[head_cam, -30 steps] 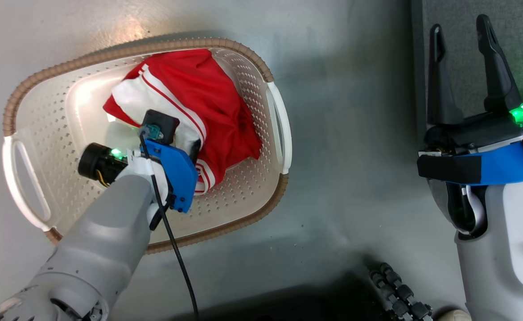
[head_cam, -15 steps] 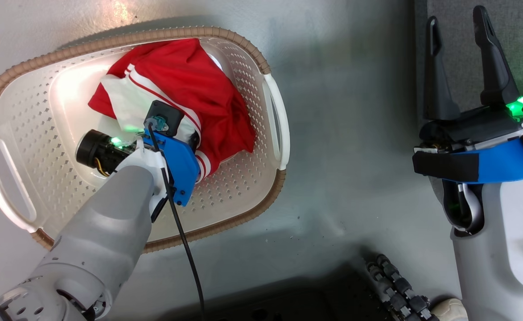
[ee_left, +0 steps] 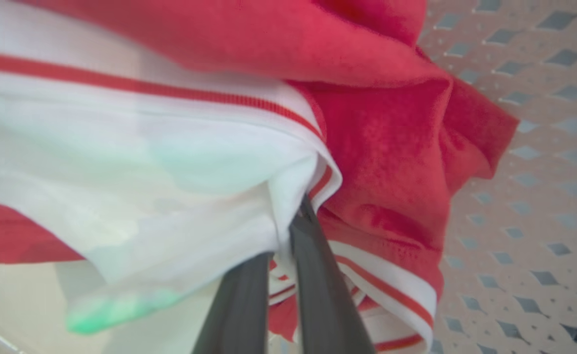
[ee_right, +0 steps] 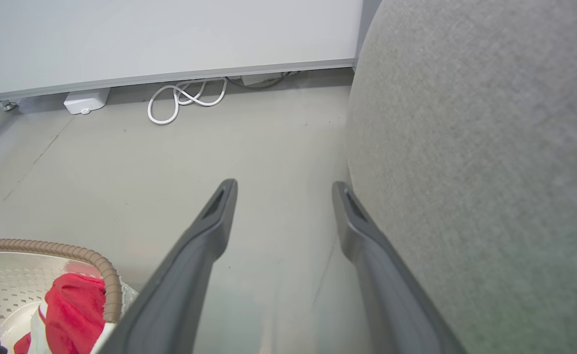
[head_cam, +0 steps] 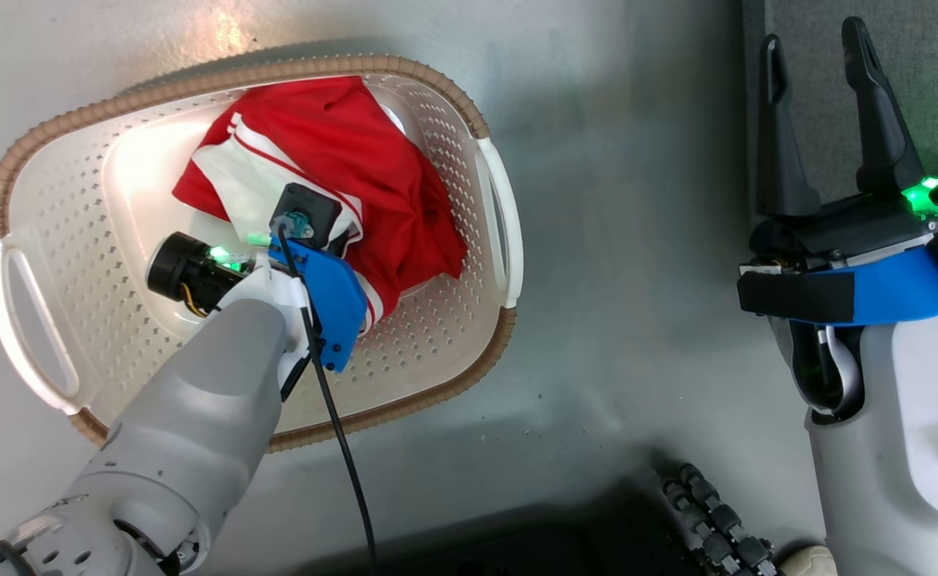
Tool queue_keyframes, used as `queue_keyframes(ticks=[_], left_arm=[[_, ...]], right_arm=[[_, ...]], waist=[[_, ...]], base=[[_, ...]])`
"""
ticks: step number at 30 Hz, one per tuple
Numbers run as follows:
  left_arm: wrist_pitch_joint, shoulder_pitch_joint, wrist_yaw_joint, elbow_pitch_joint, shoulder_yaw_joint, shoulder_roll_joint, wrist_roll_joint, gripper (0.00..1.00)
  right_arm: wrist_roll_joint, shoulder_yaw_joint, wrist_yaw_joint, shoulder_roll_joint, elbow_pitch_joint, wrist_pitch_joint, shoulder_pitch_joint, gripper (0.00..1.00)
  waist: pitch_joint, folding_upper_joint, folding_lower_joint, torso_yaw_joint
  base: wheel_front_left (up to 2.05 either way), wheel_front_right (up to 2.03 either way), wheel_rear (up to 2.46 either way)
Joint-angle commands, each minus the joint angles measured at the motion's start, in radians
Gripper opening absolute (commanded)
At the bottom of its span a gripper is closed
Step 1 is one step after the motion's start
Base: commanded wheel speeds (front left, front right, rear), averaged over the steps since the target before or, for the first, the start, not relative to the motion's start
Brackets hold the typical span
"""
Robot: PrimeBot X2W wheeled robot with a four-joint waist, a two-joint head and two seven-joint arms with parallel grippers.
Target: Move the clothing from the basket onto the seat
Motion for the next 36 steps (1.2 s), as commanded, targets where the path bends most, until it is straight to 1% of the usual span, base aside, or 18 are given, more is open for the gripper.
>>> queue_keyframes(ticks=[1, 5, 13, 16, 17, 30, 36], left_arm=[[-0.008, -0.009, -0.005, 0.001, -0.001, -0.002, -0.002, 0.00], [-0.022, -0.002, -0.004, -0.008, -0.017, -0.012, 0.006, 0.00], [-0.056, 0.033, -0.005, -0.072, -0.048, -0.026, 0.011, 0.00], [-0.080, 0.054, -0.005, -0.108, -0.058, -0.031, 0.009, 0.00], [-0.080, 0.054, -0.005, -0.108, -0.058, -0.031, 0.009, 0.00], [-0.160, 0.131, -0.005, -0.163, -0.072, -0.043, -0.030, 0.00], [-0.181, 0.161, -0.005, -0.183, -0.073, -0.046, -0.040, 0.00]], right_arm=[[0.002, -0.018, -0.002, -0.010, 0.005, 0.001, -0.007, 1.00], [0.002, -0.017, -0.002, -0.016, 0.010, 0.000, -0.008, 1.00], [0.004, -0.018, -0.001, -0.023, 0.026, 0.000, 0.011, 1.00], [0.004, -0.020, -0.001, -0.030, 0.037, 0.000, 0.026, 1.00], [0.004, -0.020, -0.001, -0.030, 0.037, 0.000, 0.026, 1.00], [0.005, -0.018, -0.001, -0.053, 0.073, 0.000, 0.065, 1.00], [0.005, -0.019, -0.001, -0.059, 0.089, 0.000, 0.092, 1.00]], waist=[[-0.006, 0.0000, 0.0000, 0.004], [-0.026, 0.0000, 0.0000, 0.014], [-0.091, 0.0000, 0.0000, 0.042], [-0.135, 0.0000, 0.0000, 0.062], [-0.135, 0.0000, 0.0000, 0.062], [-0.296, 0.0000, 0.0000, 0.119], [-0.370, 0.0000, 0.0000, 0.139]], base=[[0.00, 0.00, 0.00], [0.00, 0.00, 0.00], [0.00, 0.00, 0.00], [0.00, 0.00, 0.00], [0.00, 0.00, 0.00], [0.00, 0.00, 0.00], [0.00, 0.00, 0.00]])
